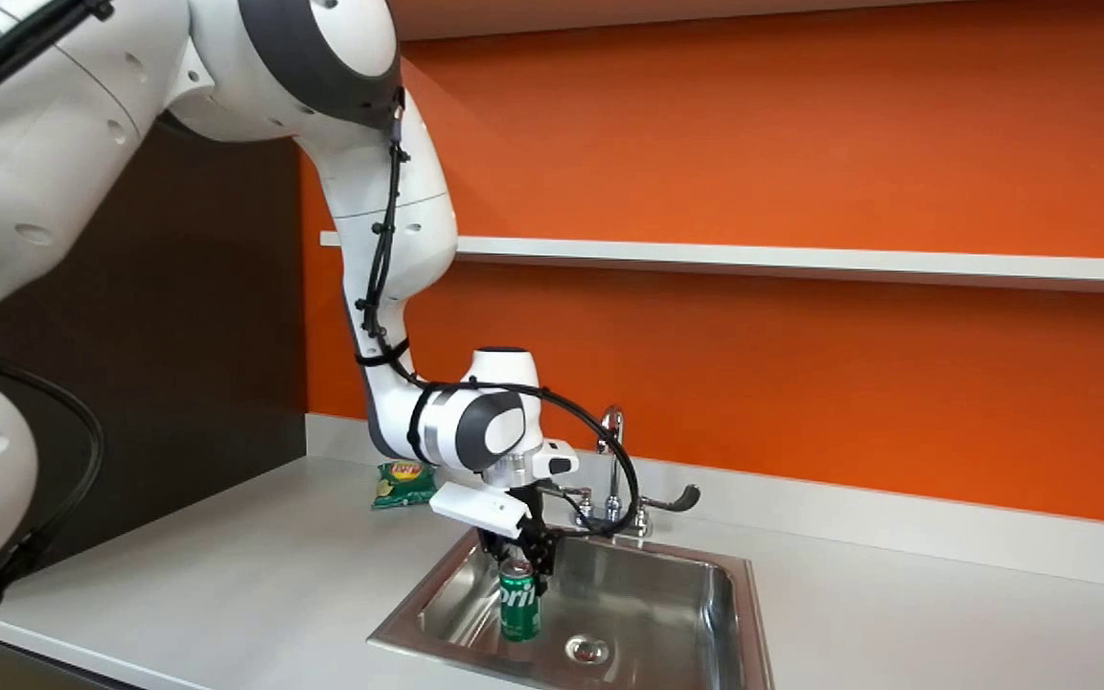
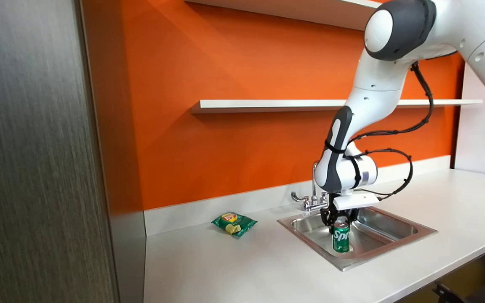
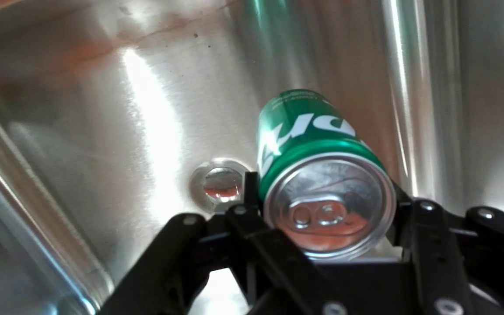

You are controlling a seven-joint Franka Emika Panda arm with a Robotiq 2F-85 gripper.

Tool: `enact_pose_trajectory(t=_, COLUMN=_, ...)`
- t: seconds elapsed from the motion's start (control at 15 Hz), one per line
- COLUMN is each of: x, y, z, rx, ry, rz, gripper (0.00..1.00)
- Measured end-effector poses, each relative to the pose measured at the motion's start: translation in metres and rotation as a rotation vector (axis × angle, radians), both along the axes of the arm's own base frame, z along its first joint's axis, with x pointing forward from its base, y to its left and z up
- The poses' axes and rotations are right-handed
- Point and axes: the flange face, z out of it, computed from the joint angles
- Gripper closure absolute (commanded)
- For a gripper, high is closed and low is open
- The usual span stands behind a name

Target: Remove the can from the sink

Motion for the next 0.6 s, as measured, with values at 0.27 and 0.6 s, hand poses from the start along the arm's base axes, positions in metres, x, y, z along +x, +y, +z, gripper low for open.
enact_pose_trajectory(t=0.27, x=-0.009, y=0.021, z=0.043, rx=-0.006, ry=-0.009, rz=0.052, gripper=0.62)
enact_pose_trajectory(t=0.6, x=-0.029, y=0.057, z=0.095, rx=-0.02, ry=-0.004, rz=0.147, gripper=0.62)
